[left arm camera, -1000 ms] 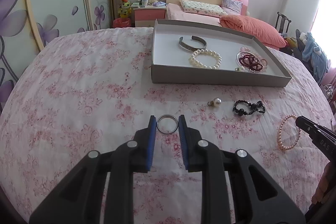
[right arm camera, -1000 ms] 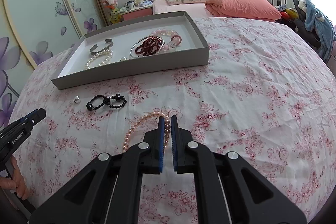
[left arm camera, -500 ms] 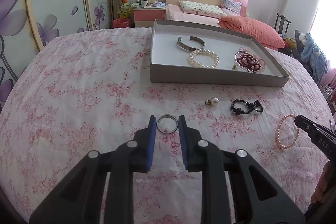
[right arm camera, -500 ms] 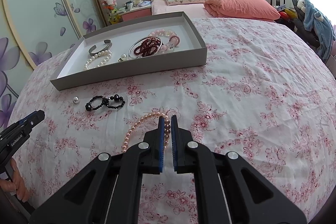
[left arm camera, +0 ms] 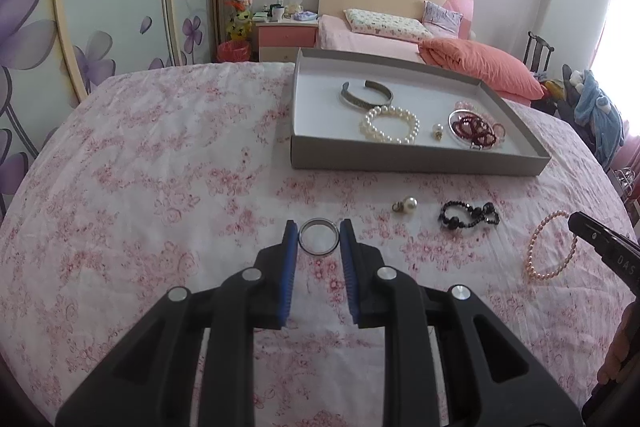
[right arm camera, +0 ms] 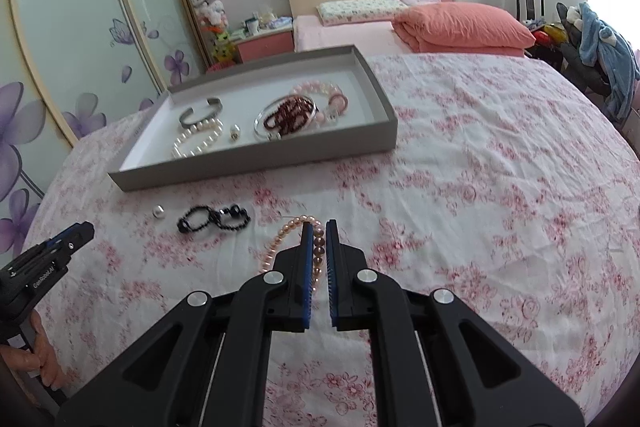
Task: Organize jewelry
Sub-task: 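Lift the pink pearl bracelet and silver ring and carry both over the tray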
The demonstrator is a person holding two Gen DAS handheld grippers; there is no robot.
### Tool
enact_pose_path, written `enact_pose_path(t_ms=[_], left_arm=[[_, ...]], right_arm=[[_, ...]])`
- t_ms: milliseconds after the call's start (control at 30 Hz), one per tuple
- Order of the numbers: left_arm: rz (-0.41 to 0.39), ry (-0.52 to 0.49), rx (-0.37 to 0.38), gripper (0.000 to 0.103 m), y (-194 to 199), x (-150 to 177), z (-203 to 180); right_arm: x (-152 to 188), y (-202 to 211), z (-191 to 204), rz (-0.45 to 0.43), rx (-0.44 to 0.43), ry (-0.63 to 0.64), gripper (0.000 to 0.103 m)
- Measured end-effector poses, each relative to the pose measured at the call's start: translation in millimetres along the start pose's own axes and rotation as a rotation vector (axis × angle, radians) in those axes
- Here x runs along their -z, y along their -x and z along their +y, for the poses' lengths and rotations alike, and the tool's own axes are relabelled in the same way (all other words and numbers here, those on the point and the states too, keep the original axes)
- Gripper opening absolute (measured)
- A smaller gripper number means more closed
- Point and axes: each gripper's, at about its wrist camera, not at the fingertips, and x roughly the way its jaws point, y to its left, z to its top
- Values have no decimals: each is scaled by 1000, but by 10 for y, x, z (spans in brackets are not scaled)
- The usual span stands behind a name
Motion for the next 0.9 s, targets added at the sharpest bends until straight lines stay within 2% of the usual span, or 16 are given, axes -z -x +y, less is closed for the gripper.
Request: enact_pose_path(t_ms=[500,900], left_arm=[[-58,2,30,22,125,-141,-92],[-122,8,52,22,255,-265,-173]], right_arm=[[-101,126,73,-63,-64,10,7],[-296,304,183,-156,-82,25,7]])
